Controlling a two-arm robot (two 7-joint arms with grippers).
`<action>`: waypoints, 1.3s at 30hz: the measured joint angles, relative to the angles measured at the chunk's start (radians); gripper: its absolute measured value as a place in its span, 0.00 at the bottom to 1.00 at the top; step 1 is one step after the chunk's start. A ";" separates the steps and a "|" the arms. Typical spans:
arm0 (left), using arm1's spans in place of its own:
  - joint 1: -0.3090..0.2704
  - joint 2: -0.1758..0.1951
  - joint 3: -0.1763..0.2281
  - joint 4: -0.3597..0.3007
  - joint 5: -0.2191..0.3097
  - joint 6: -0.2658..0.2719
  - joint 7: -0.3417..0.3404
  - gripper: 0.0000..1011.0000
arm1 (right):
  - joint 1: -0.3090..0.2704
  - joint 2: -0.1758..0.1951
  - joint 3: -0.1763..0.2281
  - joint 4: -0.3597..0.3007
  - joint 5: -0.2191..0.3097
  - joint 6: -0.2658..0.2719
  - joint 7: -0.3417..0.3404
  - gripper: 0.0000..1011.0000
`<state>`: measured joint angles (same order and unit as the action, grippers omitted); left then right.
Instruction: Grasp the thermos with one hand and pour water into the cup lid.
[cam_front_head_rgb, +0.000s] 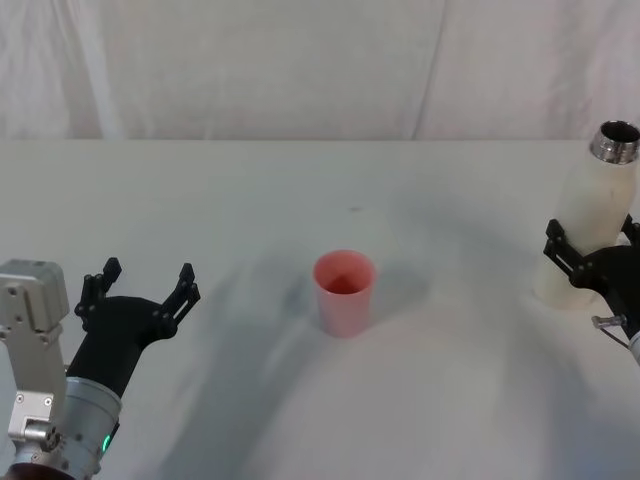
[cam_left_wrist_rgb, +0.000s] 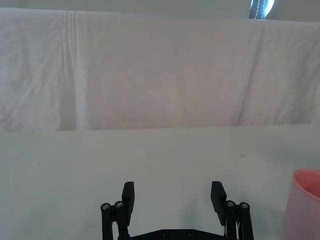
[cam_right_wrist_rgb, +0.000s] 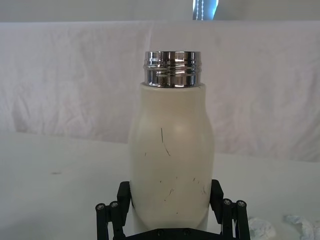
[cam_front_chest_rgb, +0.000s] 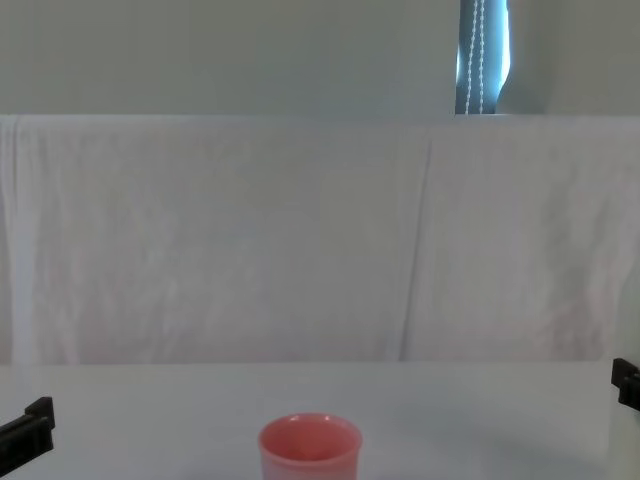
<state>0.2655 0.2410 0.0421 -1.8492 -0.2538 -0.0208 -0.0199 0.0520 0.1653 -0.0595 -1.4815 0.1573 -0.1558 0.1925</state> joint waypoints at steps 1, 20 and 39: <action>0.000 0.000 0.000 0.000 0.000 0.000 0.000 0.99 | -0.003 0.001 0.001 -0.003 0.003 -0.001 0.002 0.99; 0.000 0.000 0.000 0.000 0.000 0.000 0.000 0.99 | -0.041 0.018 0.017 -0.038 0.013 -0.004 0.004 0.99; 0.000 0.000 0.000 0.000 0.000 0.000 0.000 0.99 | -0.125 0.034 0.022 -0.120 0.016 0.006 0.008 0.99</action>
<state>0.2655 0.2410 0.0421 -1.8492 -0.2539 -0.0208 -0.0199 -0.0728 0.1994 -0.0375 -1.6013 0.1738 -0.1494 0.2008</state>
